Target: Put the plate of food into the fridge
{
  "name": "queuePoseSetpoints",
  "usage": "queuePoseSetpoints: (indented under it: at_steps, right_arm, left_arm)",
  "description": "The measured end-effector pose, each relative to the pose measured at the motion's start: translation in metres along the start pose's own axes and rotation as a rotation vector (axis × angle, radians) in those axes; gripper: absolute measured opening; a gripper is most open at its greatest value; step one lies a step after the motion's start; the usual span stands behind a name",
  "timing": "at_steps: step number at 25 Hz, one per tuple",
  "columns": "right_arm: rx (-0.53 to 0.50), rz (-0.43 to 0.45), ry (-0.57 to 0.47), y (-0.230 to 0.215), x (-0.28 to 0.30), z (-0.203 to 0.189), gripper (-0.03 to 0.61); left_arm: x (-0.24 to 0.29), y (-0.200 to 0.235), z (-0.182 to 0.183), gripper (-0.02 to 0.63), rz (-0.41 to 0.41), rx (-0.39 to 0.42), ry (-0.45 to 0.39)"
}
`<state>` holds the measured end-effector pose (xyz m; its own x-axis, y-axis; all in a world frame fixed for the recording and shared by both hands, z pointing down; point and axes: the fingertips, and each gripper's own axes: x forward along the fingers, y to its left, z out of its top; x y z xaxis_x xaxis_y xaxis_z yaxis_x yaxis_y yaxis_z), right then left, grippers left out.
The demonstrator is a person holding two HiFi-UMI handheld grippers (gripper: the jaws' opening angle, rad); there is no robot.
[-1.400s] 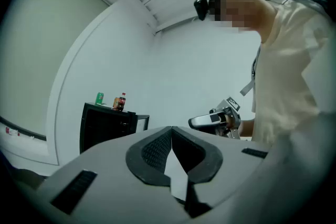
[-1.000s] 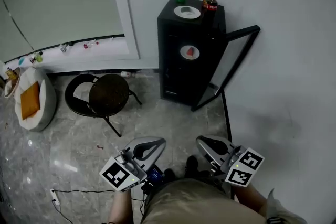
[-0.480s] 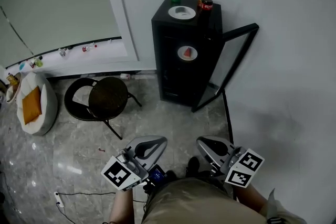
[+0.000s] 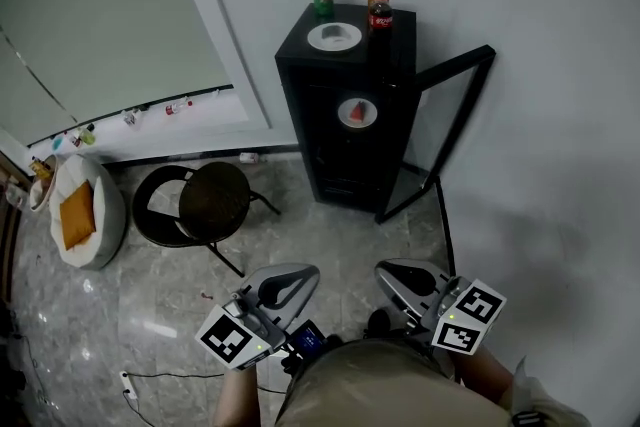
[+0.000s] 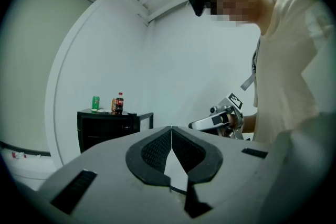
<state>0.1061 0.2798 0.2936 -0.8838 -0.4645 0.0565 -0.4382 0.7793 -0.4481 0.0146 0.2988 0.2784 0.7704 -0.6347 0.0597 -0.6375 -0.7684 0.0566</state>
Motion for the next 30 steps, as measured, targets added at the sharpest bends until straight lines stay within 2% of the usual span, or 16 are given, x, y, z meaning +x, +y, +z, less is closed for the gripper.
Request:
queuePoseSetpoints:
  at_steps: [10,17,26,30]
  right_arm:
    - [-0.035,0.067,0.042,-0.038,-0.014,0.013,0.020]
    - [-0.021,0.064,0.061,-0.069,-0.039,0.013,0.020]
    - [-0.006,0.052,0.072,-0.087,-0.048,0.015,0.020]
    - [-0.030,0.034,0.082,-0.088,-0.046,0.012,0.020]
  left_arm:
    - [0.048,0.003,0.007,0.011,0.064,0.030,0.043]
    - [0.077,0.006,0.011,0.011,0.103,0.049,0.060]
    - [0.098,0.003,0.011,0.010,0.095,0.069,0.086]
    - [0.100,0.006,0.008,0.011,0.087,0.069,0.081]
